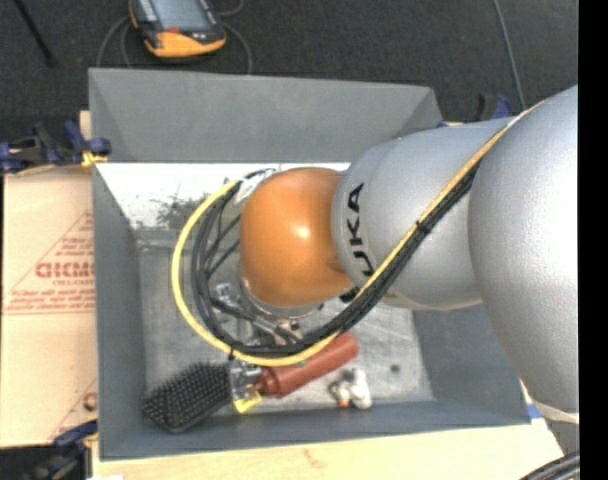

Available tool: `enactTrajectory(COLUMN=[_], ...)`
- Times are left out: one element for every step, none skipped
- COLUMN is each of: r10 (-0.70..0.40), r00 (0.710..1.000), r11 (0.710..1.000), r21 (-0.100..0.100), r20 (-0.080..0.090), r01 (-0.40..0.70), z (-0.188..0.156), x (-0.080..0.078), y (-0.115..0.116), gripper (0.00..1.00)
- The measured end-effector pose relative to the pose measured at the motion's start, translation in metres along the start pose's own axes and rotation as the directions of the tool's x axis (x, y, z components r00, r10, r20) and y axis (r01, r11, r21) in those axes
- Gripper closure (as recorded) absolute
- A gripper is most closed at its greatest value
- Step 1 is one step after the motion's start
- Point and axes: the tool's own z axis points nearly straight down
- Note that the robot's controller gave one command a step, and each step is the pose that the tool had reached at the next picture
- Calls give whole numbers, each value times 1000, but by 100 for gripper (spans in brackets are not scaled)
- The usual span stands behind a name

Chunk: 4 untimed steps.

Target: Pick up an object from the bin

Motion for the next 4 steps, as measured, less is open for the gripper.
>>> enactTrajectory(r10=[1, -139, -138, -137], r00=[1000, 990, 990, 991], r11=[1000, 990, 990, 991], r21=[-1, 3, 1, 1], r20=[-1, 8, 7, 7], r01=[-1, 139, 138, 137], z=[3, 76, 80, 80], x=[-2, -12, -10, -10], y=[1, 1, 1, 1], gripper=[0, 100, 0, 0])
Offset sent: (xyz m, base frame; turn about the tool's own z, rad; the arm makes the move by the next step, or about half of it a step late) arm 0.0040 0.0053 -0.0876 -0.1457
